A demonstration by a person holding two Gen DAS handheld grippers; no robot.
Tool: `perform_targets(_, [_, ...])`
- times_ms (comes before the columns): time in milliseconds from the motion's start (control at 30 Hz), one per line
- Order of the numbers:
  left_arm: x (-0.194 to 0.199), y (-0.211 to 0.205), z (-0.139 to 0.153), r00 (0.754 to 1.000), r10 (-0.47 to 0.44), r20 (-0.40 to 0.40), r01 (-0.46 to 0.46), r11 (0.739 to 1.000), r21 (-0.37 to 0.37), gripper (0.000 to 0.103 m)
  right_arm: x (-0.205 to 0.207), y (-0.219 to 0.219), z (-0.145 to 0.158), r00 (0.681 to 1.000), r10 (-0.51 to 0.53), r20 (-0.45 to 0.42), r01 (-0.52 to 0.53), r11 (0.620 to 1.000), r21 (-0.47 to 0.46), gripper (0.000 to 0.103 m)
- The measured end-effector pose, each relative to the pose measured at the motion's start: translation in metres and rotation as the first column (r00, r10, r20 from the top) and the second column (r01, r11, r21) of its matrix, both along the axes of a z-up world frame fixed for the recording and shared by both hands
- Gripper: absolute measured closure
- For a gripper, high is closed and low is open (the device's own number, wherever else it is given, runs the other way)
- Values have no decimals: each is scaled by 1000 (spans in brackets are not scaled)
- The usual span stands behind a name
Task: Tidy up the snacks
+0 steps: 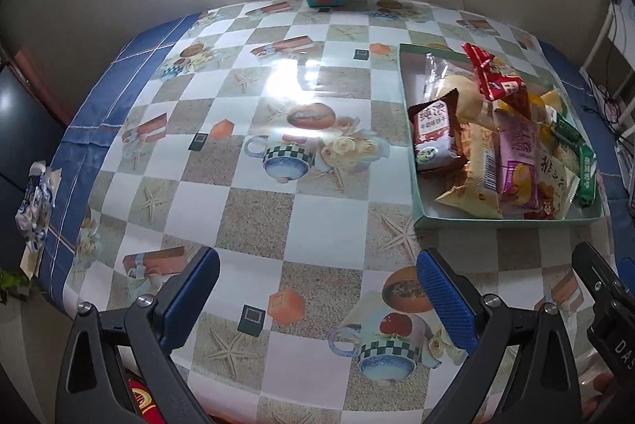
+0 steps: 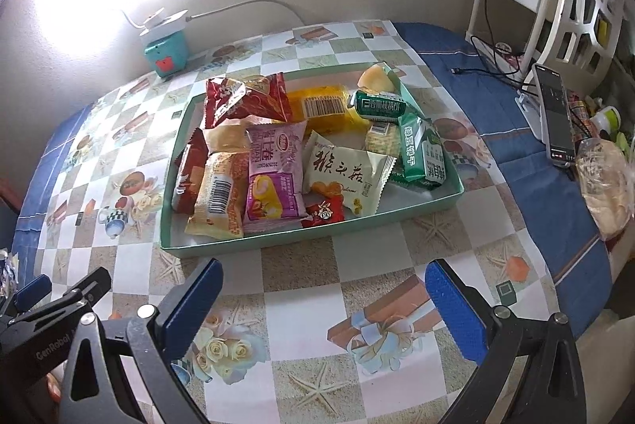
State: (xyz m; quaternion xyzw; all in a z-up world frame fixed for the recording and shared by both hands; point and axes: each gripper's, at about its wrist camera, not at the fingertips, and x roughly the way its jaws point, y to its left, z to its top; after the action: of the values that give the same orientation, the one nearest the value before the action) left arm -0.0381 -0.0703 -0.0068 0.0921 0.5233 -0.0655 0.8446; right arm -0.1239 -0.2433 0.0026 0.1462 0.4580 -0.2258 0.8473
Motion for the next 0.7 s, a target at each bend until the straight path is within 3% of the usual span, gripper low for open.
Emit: perform_targets(700, [11, 8, -9, 997, 39, -68, -40, 999, -20, 3, 9, 6, -3, 999, 29, -22, -30, 999, -19, 0])
